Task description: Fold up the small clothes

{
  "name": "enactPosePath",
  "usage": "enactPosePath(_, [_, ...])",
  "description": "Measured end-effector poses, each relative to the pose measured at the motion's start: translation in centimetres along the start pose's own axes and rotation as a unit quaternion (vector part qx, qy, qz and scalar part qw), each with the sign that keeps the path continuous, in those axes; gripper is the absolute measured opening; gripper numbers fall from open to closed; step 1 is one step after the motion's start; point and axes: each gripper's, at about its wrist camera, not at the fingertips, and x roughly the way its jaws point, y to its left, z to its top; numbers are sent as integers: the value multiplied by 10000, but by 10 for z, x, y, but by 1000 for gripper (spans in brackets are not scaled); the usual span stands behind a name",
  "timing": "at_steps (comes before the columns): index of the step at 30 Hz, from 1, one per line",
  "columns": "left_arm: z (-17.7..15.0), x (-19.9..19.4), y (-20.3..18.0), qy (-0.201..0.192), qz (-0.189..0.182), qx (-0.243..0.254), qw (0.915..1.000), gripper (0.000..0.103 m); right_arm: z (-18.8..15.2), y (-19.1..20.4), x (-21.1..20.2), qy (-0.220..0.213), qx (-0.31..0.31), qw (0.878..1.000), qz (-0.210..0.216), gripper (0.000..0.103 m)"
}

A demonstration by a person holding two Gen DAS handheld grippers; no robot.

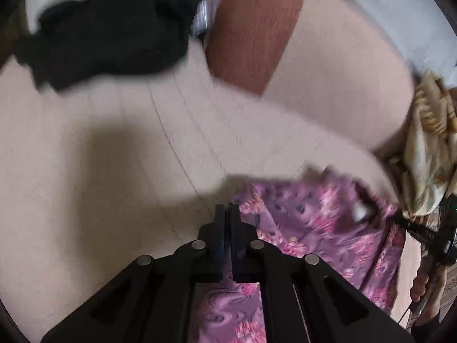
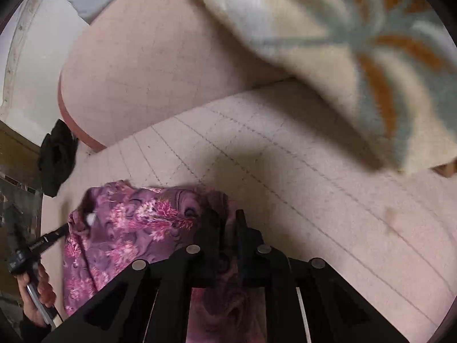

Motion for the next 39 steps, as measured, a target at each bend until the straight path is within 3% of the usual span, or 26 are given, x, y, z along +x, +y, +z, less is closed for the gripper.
enactPosePath(2, [-2, -48, 1, -363, -343, -59, 9987, 2, -4, 3, -32, -172, -17, 9998, 126, 9])
enactPosePath(5, [-31, -121, -9, -780, -507, 261, 9953, 2, -35, 15, -101, -473, -236, 9979, 374, 9])
enactPosePath(8, [-90, -197, -13, -1005, -1122, 336, 9880, 2, -81, 21, -161, -653, -327, 9955, 601, 9])
enactPosePath(12, [-180, -258, -7, -1068, -1418, 268, 9838, 2, -169, 22, -234, -742, -313, 9938, 760, 9])
enactPosePath(16, [-261, -257, 12, -775, -1283, 27, 9887, 2, -255, 0, -254, -654, 88, 9947, 786, 9])
enactPosePath(18, [-298, -238, 22, -412, -1235, -232, 9912, 2, -297, -16, -244, -540, 491, 9936, 863, 9])
enactPosePath(21, [-343, -200, 31, -9, -759, -384, 9964, 2, -333, -40, -215, -215, 1143, 9910, 664, 9])
enactPosePath(22, [-348, -193, 29, 152, -450, -372, 9982, 2, -338, -46, -209, -82, 1377, 9870, 820, 9])
enactPosePath(23, [-349, -195, 24, 74, -297, -237, 9993, 2, -340, -47, -208, -62, 1393, 9864, 874, 9])
enactPosePath(25, [-346, -206, 13, -252, -158, 82, 9995, 3, -340, -46, -207, -80, 1226, 9907, 589, 10])
enactPosePath(30, [-349, -201, 10, -131, -62, 83, 9999, 3, -347, -44, -201, 7, 1116, 9933, 312, 10])
enactPosePath(34, [-359, -222, 15, -403, -184, 90, 9990, 0, -358, -47, -223, -392, 1204, 9909, 459, 10])
enactPosePath(39, [-365, -204, 17, 77, -181, 19, 9998, 0, -361, -48, -211, -103, 1156, 9932, 102, 11])
